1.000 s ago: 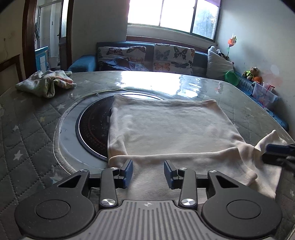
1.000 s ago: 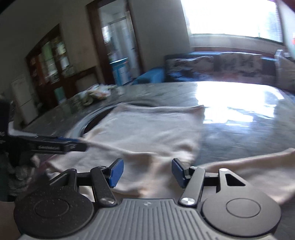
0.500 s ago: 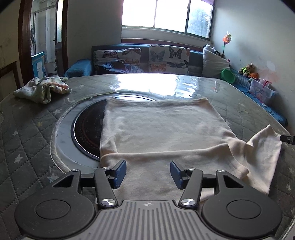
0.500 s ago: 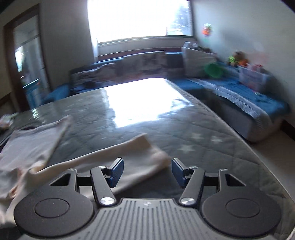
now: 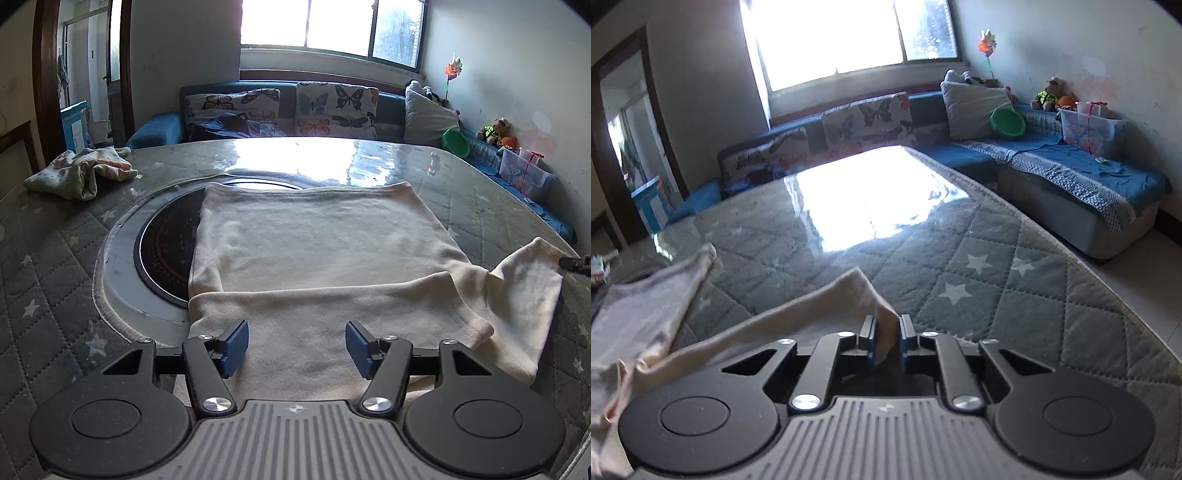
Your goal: Fold clothes
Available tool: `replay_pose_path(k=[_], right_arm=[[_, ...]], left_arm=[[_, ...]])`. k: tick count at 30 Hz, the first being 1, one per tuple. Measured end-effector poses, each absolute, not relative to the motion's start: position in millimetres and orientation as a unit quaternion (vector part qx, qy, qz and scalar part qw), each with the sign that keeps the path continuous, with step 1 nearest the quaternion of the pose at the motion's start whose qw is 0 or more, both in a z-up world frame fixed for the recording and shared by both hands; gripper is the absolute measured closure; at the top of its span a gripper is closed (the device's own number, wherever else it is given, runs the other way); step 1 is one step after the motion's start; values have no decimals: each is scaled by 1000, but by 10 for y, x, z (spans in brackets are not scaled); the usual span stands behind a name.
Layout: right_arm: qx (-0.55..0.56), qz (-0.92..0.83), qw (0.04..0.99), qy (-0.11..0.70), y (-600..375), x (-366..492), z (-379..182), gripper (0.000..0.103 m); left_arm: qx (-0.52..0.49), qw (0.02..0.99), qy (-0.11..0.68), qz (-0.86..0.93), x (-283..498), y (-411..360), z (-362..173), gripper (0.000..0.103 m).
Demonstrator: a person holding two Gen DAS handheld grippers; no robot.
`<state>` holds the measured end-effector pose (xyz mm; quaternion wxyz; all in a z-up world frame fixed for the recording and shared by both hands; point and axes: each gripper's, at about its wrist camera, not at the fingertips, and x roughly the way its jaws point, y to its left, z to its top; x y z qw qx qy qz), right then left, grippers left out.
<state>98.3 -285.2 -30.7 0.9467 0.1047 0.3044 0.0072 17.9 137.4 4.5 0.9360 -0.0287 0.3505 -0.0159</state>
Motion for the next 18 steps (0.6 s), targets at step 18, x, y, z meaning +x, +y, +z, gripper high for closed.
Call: replay_pose_path(k=[18], right_arm=[[85, 232, 949, 197, -1706, 644, 938, 98]], left_arm=[[-54, 947, 318, -8, -38, 1589, 163, 33]])
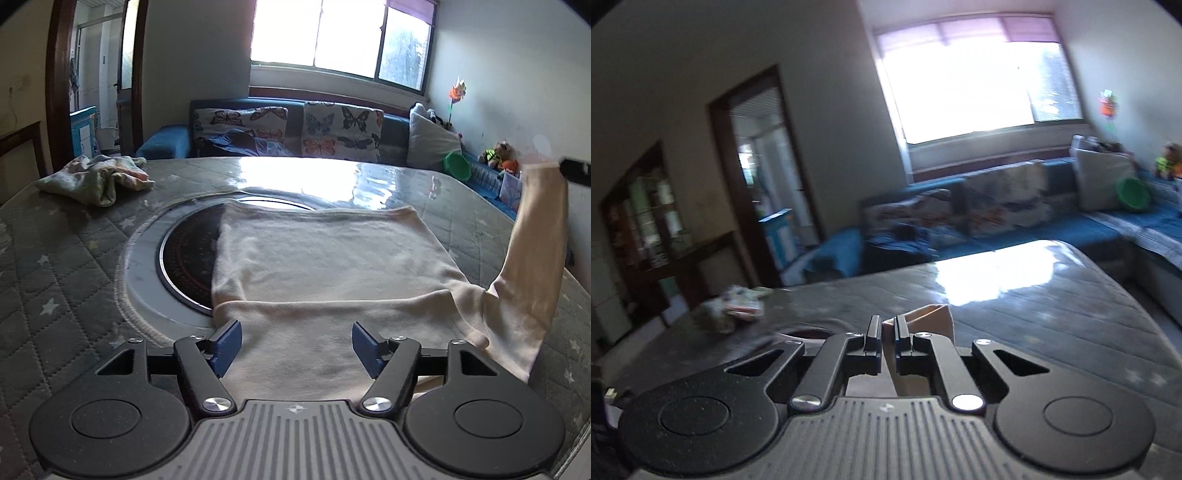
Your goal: Fold clothes
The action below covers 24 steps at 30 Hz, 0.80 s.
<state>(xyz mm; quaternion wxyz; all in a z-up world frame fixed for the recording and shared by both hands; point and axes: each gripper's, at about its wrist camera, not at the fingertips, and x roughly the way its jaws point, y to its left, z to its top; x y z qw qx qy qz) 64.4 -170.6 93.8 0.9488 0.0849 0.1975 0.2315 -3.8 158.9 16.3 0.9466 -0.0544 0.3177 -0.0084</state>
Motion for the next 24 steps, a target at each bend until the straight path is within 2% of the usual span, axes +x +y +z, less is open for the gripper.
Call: replay_pose_path(k=[6, 14, 17, 23, 24], right_arm=[[65, 304, 931, 190, -1036, 681, 1116, 98], [34, 378, 899, 219, -248, 664, 989, 98], [-2, 369, 900, 232, -180, 654, 896, 95], [-29, 313, 910, 269, -471, 709, 674, 77], [-30, 305, 911, 275, -539, 713, 642, 69]], left_arm=[[-69, 948, 310, 5, -155, 1755, 167, 32], [-86, 948, 306, 27, -297, 1968, 160, 31], [-89, 948, 305, 28, -329, 2012, 175, 31], [-86, 948, 306, -15, -177, 1795, 236, 33], [-83, 948, 306, -25, -135, 1720, 247, 34]])
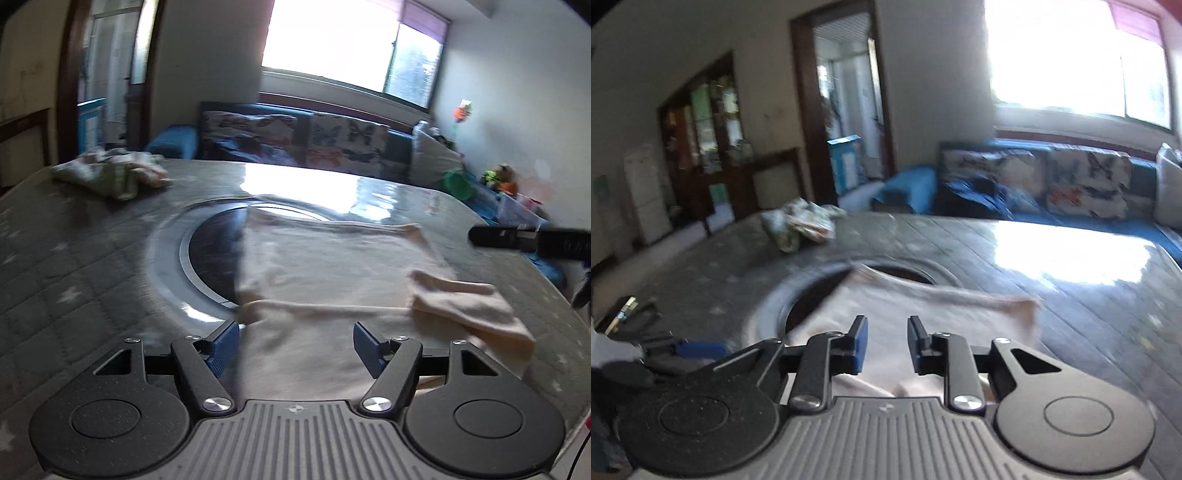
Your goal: Fold clothes
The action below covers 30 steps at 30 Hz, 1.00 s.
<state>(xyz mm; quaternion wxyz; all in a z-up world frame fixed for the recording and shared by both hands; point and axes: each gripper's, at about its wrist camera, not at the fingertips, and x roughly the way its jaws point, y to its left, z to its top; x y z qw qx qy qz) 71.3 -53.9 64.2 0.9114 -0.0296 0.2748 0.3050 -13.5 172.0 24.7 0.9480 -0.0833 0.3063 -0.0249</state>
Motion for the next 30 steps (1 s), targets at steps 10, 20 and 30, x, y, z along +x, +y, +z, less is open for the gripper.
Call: replay_pose_path(k=[10, 20, 30], right_arm=[[-72, 250, 919, 297, -1151, 594, 367, 30], [-75, 230, 916, 319, -1506, 420, 119, 17], [-53, 226, 913, 335, -1609, 380, -66, 16]], left_arm=[[-55, 942, 318, -90, 378, 1068, 284, 36], [-42, 927, 358, -105, 814, 770, 63, 48], [-36, 922, 368, -115, 881, 662, 8, 82]])
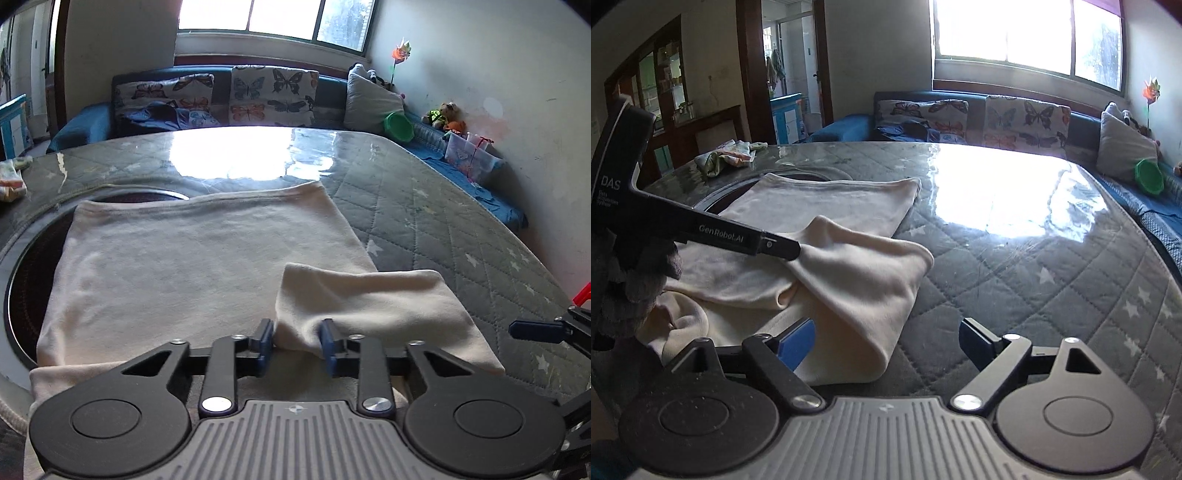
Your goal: Fold clothes
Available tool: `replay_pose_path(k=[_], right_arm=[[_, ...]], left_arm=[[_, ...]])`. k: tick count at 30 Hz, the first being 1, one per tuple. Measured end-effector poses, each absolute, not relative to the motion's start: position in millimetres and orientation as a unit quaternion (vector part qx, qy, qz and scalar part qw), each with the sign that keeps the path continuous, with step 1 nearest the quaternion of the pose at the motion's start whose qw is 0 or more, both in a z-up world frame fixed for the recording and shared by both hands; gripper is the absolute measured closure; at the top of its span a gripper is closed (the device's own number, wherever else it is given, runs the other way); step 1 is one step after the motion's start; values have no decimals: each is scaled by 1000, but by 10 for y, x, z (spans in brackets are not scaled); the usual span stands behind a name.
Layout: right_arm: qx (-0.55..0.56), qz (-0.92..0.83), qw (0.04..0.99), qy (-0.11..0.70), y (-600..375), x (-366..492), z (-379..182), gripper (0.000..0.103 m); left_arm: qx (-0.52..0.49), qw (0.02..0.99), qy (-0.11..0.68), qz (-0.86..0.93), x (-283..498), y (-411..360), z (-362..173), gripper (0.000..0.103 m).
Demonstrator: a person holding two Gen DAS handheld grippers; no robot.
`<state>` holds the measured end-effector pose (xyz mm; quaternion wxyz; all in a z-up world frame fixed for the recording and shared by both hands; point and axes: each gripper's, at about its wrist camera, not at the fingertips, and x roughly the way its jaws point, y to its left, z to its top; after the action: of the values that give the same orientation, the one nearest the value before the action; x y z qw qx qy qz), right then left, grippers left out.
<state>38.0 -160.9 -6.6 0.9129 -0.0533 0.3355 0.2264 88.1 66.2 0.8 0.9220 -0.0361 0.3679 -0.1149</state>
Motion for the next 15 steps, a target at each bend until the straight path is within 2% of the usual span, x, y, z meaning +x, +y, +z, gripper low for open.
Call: replay_pose_path(k=[2, 4, 7, 15], right_arm=[[-53, 227, 913, 336, -1593, 375, -88, 15], [-56, 227, 912, 335, -1563, 370, -106, 14], [-62, 227, 912, 335, -1516, 363, -136, 11], [-53, 215, 916, 335, -1440, 374, -226, 11]], left_arm=[[-34, 924, 363, -115, 870, 645, 30, 91], [-38, 926, 358, -112, 856, 640, 69, 95], [-46, 931, 344, -110, 814, 636, 163, 96], [-56, 953, 266, -132, 572, 618, 759, 97]])
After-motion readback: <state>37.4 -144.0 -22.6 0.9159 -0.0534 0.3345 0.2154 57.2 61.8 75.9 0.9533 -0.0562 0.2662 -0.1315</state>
